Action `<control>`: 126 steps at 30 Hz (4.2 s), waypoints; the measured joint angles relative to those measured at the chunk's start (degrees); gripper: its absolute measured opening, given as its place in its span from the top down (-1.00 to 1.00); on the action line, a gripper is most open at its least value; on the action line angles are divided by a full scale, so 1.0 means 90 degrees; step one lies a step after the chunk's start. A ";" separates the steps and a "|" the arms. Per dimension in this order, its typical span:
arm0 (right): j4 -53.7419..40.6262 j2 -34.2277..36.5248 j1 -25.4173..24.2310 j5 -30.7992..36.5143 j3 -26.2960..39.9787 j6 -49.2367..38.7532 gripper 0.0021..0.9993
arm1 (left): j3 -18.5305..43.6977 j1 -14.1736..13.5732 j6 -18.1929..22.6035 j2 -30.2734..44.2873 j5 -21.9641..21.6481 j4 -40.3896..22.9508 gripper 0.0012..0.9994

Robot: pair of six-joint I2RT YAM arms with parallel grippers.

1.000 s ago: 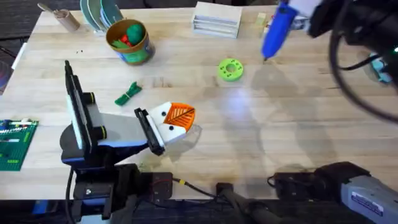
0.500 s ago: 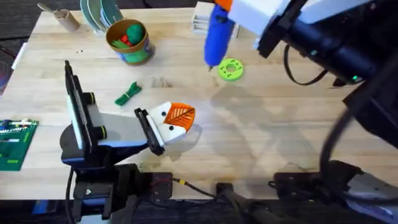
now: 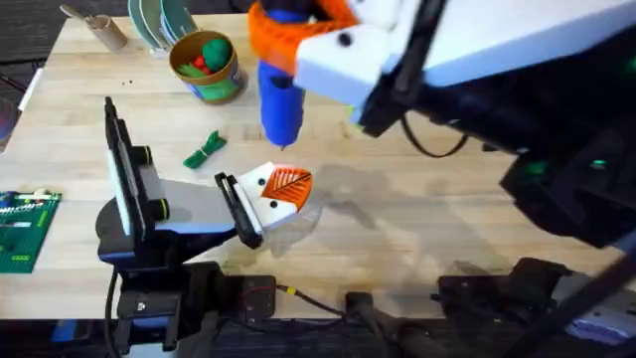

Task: Pick up the gripper from the table and insert it into the empty holder that is missing its gripper. Then pick up a screw, insert it into the mounting hole, and use the screwdriver to tighten it. Finally, clean up the table by picking up the vegetable and placing it into the bucket.

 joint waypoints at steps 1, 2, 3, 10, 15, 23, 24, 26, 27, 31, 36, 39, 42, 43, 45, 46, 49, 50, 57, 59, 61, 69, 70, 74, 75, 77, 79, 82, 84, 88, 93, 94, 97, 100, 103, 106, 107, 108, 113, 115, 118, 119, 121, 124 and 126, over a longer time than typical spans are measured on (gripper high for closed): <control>0.0042 0.0083 0.0051 -0.0002 0.0000 0.0025 0.94 | 0.0001 0.0000 -0.0031 0.0000 0.0002 -0.0001 0.98; 0.0093 0.0149 0.0095 -0.0004 0.0000 0.0052 0.94 | 0.0000 0.0000 -0.0052 0.0000 0.0002 0.0000 0.98; 0.0152 0.0207 0.0138 -0.0002 0.0000 0.0079 0.94 | 0.0002 0.0000 -0.0073 0.0000 0.0002 0.0000 0.98; 0.0413 0.0319 0.0378 -0.0029 0.0000 0.0172 0.94 | 0.0000 0.0000 -0.0168 0.0000 0.0002 0.0000 0.98; 0.0511 0.0448 0.0516 -0.0046 0.0000 0.0287 0.94 | 0.0001 0.0000 -0.0195 0.0000 0.0000 0.0000 0.98; 0.0502 0.0723 0.0598 -0.0046 -0.0005 0.0335 0.94 | 0.0000 0.0000 -0.0197 0.0000 0.0002 0.0000 0.98; 0.0511 0.0723 0.0598 -0.0046 -0.0005 0.0333 0.94 | 0.0002 0.0000 -0.0197 0.0000 0.0002 0.0000 0.98; 0.0529 0.0722 0.0601 -0.0046 -0.0005 0.0332 0.94 | 0.0000 0.0000 -0.0199 0.0000 0.0002 0.0000 0.98; 0.0546 0.0731 0.0603 -0.0048 -0.0005 0.0332 0.94 | 0.0001 0.0000 -0.0199 -0.0001 0.0002 0.0000 0.98; 0.0647 0.0810 0.0603 -0.0048 -0.0005 0.0330 0.94 | 0.0000 0.0000 -0.0214 0.0000 0.0002 0.0000 0.98; 0.0608 0.0929 0.0605 -0.0046 -0.0005 0.0325 0.94 | 0.0002 0.0000 -0.0217 0.0000 0.0002 0.0000 0.98; 0.0608 0.0929 0.0605 -0.0046 -0.0005 0.0325 0.94 | 0.0000 0.0000 -0.0217 0.0000 0.0002 0.0000 0.98; 0.0549 0.0929 0.0604 -0.0047 -0.0005 0.0292 0.94 | 0.0000 0.0000 -0.0215 0.0000 0.0002 0.0000 0.98; 0.0502 0.0929 0.0604 -0.0046 -0.0005 0.0274 0.94 | 0.0001 0.0000 -0.0217 0.0000 0.0002 0.0000 0.98; 0.0450 0.0929 0.0603 -0.0045 -0.0005 0.0247 0.94 | 0.0002 -0.0002 -0.0217 0.0000 0.0002 -0.0002 0.98; 0.0458 0.0929 0.0603 -0.0044 -0.0005 0.0230 0.94 | 0.0001 0.0000 -0.0217 0.0000 0.0002 0.0000 0.98; 0.0458 0.0929 0.0603 -0.0043 -0.0005 0.0186 0.94 | 0.0001 0.0000 -0.0217 0.0000 0.0002 0.0000 0.98; 0.0458 0.0929 0.0603 -0.0043 -0.0005 0.0177 0.94 | 0.0000 0.0000 -0.0217 0.0000 0.0002 0.0000 0.98; 0.0484 0.0972 0.0603 -0.0046 -0.0005 0.0155 0.94 | 0.0000 0.0000 -0.0217 0.0000 0.0002 0.0000 0.98; 0.0526 0.1020 0.0603 -0.0042 -0.0005 0.0156 0.94 | 0.0000 0.0000 -0.0222 0.0000 0.0001 -0.0002 0.98; 0.0536 0.1026 0.0603 -0.0043 -0.0005 0.0155 0.94 | 0.0002 0.0000 -0.0224 0.0000 0.0000 -0.0002 0.98; 0.0528 0.1026 0.0603 -0.0043 -0.0005 0.0155 0.94 | 0.0000 0.0000 -0.0239 0.0000 0.0002 -0.0002 0.98; 0.0528 0.1026 0.0603 -0.0043 -0.0005 0.0153 0.94 | 0.0000 0.0000 -0.0239 0.0000 0.0000 -0.0002 0.98; 0.0531 0.1026 0.0603 -0.0043 -0.0005 0.0153 0.94 | 0.0000 0.0000 -0.0239 0.0000 0.0002 -0.0002 0.98; 0.0548 0.1026 0.0603 -0.0045 -0.0005 0.0153 0.94 | 0.0001 0.0000 -0.0239 0.0000 0.0002 -0.0001 0.98; 0.0715 0.1038 0.0595 -0.0046 -0.0005 0.0155 0.94 | 0.0000 0.0000 -0.0239 0.0000 0.0002 -0.0002 0.98; 0.1066 0.1038 0.0537 -0.0048 -0.0010 0.0158 0.94 | 0.0000 0.0000 -0.0239 0.0000 0.0002 -0.0002 0.98; 0.1680 0.0961 0.0377 -0.0051 -0.0010 0.0152 0.94 | 0.0001 0.0000 -0.0239 0.0000 0.0002 -0.0001 0.98; 0.1936 0.0850 0.0218 -0.0048 -0.0010 0.0132 0.94 | 0.0001 0.0000 -0.0237 0.0000 0.0002 -0.0002 0.98; 0.1763 0.0695 -0.0182 -0.0054 -0.0010 -0.0083 0.94 | 0.0002 0.0000 -0.0239 0.0000 0.0000 0.0000 0.98; 0.0365 0.0755 -0.0896 0.0423 -0.0010 -0.1612 0.94 | 0.0000 0.0000 -0.0239 0.0000 -0.0003 0.0002 0.98; 0.0143 0.0813 -0.1055 0.0639 -0.0012 -0.2011 0.94 | 0.0001 0.0000 -0.0239 0.0000 -0.0003 0.0002 0.98; -0.0433 0.1162 -0.1654 0.1367 -0.0010 -0.3456 0.94 | 0.0000 0.0000 -0.0237 0.0000 -0.0004 0.0002 0.98; -0.0787 0.1714 -0.2299 0.2027 -0.0010 -0.4720 0.94 | 0.0000 0.0000 -0.0238 0.0000 -0.0005 0.0002 0.98; -0.0978 0.2318 -0.2879 0.2480 -0.0010 -0.5662 0.94 | 0.0000 0.0000 -0.0239 0.0000 -0.0005 0.0002 0.98; -0.1078 0.2904 -0.3258 0.2826 -0.0010 -0.6501 0.94 | 0.0000 0.0000 -0.0236 0.0000 -0.0008 0.0002 0.98; -0.1091 0.3096 -0.3328 0.2939 -0.0010 -0.6745 0.94 | 0.0000 0.0000 -0.0239 0.0000 -0.0008 0.0002 0.98; -0.1132 0.3241 -0.3366 0.3024 -0.0010 -0.6927 0.94 | 0.0002 0.0000 -0.0239 -0.0002 -0.0008 0.0002 0.98; -0.1552 0.3850 -0.3376 0.3289 -0.0010 -0.7612 0.94 | 0.0000 0.0000 -0.0238 0.0000 -0.0014 0.0002 0.98; -0.1616 0.4010 -0.3368 0.3345 -0.0010 -0.7815 0.94 | 0.0002 0.0000 -0.0239 0.0000 -0.0018 0.0005 0.98; -0.1721 0.4104 -0.3365 0.3416 -0.0010 -0.8001 0.88 | 0.0002 0.0000 -0.0239 0.0000 -0.0020 0.0004 0.98; -0.1750 0.4107 -0.3365 0.3435 -0.0010 -0.8018 0.72 | 0.0000 0.0000 -0.0237 0.0000 -0.0020 0.0005 0.98; -0.1795 0.4110 -0.3356 0.3461 -0.0010 -0.8020 0.15 | 0.0000 0.0000 -0.0239 0.0000 -0.0020 0.0005 0.98; -0.1687 0.4105 -0.3329 0.3503 0.0004 -0.8067 -0.72 | 0.0000 0.0000 -0.0239 0.0000 -0.0020 0.0005 0.98; -0.1646 0.4075 -0.3302 0.3529 0.0063 -0.8084 -0.96 | 0.0001 0.0000 -0.0238 0.0000 -0.0022 0.0005 0.98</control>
